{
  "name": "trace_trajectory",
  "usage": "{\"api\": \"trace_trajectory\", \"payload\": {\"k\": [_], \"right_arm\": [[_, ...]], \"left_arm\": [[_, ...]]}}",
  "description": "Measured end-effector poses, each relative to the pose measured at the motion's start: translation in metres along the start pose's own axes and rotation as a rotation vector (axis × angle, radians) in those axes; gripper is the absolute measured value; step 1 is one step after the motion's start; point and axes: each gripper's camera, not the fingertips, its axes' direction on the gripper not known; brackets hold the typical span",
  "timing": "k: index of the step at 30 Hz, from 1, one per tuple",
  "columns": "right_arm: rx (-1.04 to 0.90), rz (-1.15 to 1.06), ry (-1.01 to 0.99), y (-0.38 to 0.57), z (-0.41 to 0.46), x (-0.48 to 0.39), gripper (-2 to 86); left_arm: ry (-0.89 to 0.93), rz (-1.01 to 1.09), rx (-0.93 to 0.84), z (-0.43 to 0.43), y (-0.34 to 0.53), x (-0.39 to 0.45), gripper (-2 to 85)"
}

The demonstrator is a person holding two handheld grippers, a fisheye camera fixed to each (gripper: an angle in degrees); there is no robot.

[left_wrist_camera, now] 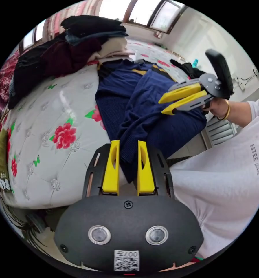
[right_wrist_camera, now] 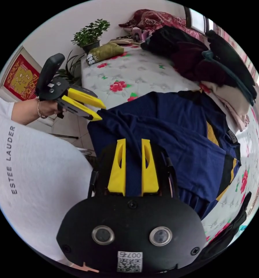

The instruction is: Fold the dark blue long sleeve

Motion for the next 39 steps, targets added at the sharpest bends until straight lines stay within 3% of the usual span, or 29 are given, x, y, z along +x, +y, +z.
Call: {"api": "trace_trajectory", "payload": {"k": [4, 8, 13, 16, 22, 27, 32, 39], "right_arm": [[-0.163, 0.003, -0.061, -0.001, 0.043, 0.01, 1.6], [-0.074, -0.011, -0.053, 0.029, 0.031, 0.001, 0.7], [-0.136, -0.006, -0.166, 0.054, 0.04, 0.004, 1.6], [-0.093, 0.022, -0.167, 0.066, 0.031, 0.015, 2.5], [-0.018, 0.282, -0.17, 0.112, 0.005, 0.076, 4.4], [0.037, 0.69, -0.083, 0.253, -0.038, 0.121, 6.0], [-0.033, 1.022, -0.064, 0.409, -0.048, 0.138, 8.1], [-0.147, 1.09, -0.245, 0.512, 0.016, 0.187, 10.6]], "left_arm": [[-0.05, 0.072, -0.026, 0.006, -0.001, 0.01, 0.7], [-0.043, 0.091, 0.012, -0.013, 0.017, 0.017, -0.5], [0.05, 0.084, -0.046, -0.003, 0.048, 0.026, -0.5], [0.012, 0.049, -0.039, 0.005, 0.048, 0.02, 0.6], [0.126, -0.05, 0.061, 0.02, 0.008, -0.02, 6.2], [0.101, -0.202, -0.005, 0.049, 0.049, -0.047, 6.6], [0.118, -0.31, -0.082, 0.08, 0.1, -0.073, 10.2], [0.106, -0.155, -0.243, 0.158, 0.064, -0.082, 13.7]]}}
